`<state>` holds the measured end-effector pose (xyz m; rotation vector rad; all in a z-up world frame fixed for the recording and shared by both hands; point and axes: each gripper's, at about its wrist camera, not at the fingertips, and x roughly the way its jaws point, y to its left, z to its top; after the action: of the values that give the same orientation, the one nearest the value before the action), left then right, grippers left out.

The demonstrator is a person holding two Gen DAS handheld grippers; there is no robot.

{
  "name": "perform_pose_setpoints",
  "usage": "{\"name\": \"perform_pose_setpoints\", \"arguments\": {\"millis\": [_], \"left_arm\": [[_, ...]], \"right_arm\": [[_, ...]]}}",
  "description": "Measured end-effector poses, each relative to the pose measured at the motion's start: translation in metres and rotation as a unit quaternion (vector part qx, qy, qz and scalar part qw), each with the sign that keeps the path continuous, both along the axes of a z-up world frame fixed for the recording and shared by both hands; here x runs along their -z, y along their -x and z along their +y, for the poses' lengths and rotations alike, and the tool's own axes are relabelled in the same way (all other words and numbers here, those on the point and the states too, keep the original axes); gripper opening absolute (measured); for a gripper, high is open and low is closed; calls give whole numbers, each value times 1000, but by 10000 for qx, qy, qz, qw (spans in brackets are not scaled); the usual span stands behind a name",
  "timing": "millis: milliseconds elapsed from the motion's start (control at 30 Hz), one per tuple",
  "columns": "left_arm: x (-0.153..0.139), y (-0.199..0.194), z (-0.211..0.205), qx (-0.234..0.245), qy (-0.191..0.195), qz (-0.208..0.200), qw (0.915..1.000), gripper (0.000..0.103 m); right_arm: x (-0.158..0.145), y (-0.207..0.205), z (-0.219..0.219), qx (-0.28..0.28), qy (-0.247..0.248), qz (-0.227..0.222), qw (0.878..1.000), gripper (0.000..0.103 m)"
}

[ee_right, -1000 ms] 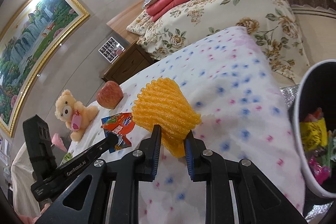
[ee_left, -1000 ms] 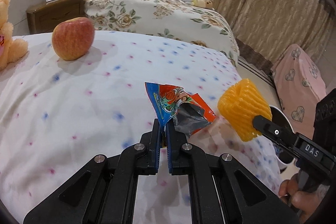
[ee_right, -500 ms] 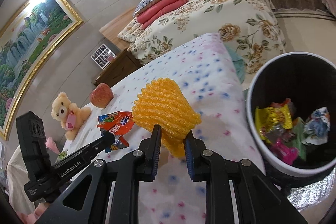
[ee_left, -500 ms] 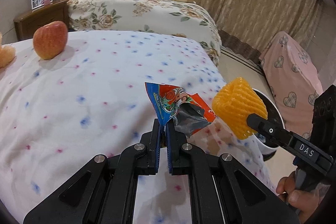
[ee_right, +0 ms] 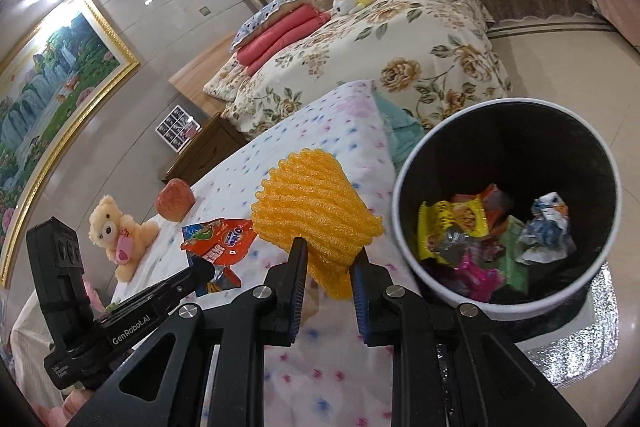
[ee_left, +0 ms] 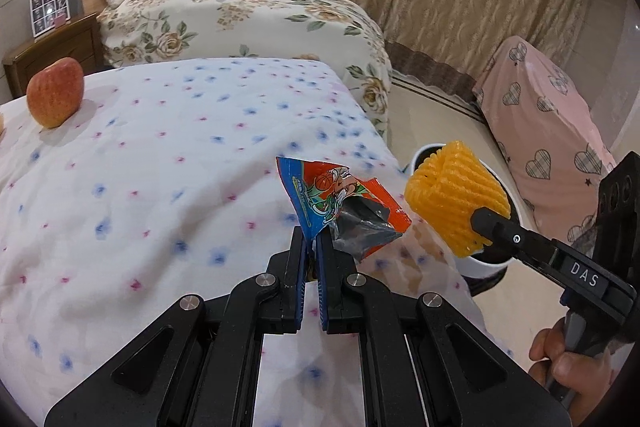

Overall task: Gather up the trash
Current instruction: 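Carry the foam net and colorful wrapper over the black bin with both tools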

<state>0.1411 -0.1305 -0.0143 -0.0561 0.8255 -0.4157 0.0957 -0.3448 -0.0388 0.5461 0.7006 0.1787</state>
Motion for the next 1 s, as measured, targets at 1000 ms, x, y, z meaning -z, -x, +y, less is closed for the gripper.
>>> {"name": "perform_pose_setpoints", "arguments": {"millis": [1000], "left_arm": [[-7, 17, -60, 536, -8, -34, 9986, 4]], "right_arm": [[4, 38, -54, 652, -79, 35, 9978, 21]]}}
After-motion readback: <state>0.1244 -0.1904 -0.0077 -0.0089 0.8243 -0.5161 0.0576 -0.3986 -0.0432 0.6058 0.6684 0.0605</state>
